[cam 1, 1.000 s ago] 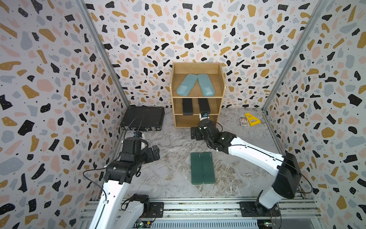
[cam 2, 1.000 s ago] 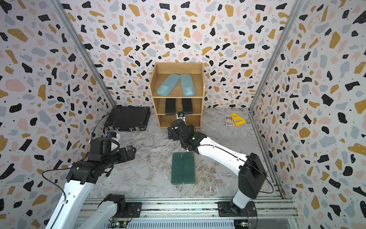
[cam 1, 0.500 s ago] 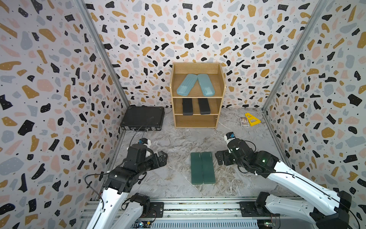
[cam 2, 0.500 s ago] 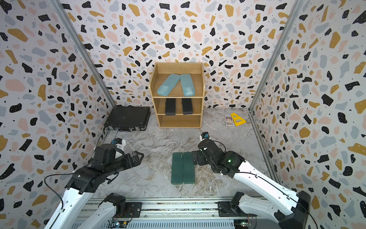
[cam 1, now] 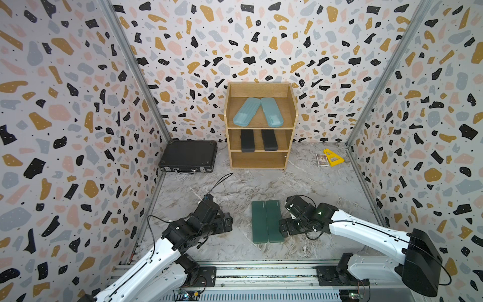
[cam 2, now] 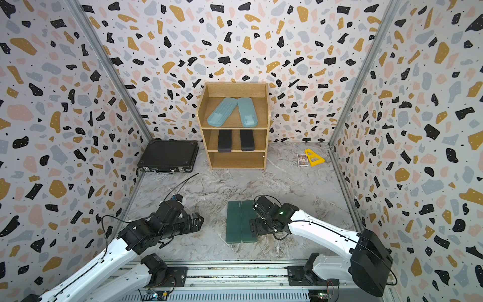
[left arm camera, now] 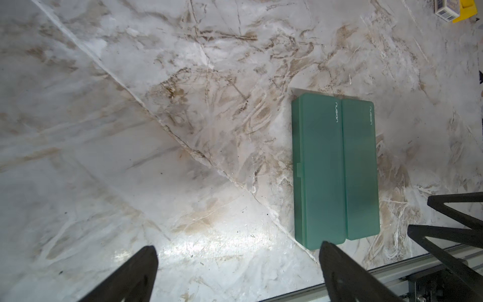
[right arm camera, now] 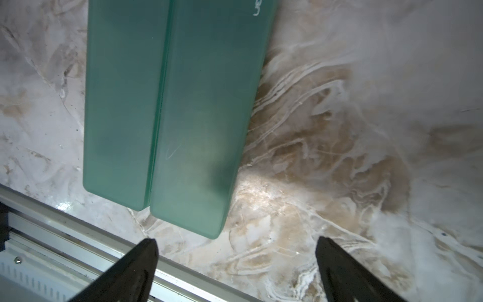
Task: Place the pencil cases on the shelf according to color
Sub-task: Pick up the pencil case from the center of the board.
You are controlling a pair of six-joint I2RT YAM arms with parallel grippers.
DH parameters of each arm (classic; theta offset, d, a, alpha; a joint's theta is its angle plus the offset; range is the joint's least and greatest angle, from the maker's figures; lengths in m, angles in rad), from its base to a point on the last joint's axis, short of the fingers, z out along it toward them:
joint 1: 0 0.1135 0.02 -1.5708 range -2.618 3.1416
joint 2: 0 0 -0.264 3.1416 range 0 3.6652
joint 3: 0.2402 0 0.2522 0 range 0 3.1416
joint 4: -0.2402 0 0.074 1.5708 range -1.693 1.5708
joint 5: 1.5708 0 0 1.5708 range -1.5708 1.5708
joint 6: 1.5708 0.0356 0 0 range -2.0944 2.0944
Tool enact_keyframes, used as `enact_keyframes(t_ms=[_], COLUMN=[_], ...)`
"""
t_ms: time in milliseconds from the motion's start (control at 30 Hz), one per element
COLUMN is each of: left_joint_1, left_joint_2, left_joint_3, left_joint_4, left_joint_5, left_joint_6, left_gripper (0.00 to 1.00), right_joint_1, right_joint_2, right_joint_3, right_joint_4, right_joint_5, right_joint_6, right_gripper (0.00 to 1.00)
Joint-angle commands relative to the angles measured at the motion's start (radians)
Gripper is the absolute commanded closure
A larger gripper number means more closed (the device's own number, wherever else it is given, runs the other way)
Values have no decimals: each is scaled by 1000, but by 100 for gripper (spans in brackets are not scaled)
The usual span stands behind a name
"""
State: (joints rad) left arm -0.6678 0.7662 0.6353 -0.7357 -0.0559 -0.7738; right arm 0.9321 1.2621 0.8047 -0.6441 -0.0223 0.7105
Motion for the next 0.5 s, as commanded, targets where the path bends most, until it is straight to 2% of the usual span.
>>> enact_keyframes(t_ms=[0,467], left_joint_1=[-21,-36], left_joint_2=[13,7], left_joint_3=[-26,-60], left_joint_4=[83,93], left_joint_5=[-29,-49], left_joint_6=[-23,-12], left_gripper=[0,0], right_joint_1=[16,81], right_joint_2=[24,197], right_joint_3=[29,92], right_joint_4=[26,88], right_joint_5=[28,44], right_joint_6=[38,76], right_gripper=[0,0])
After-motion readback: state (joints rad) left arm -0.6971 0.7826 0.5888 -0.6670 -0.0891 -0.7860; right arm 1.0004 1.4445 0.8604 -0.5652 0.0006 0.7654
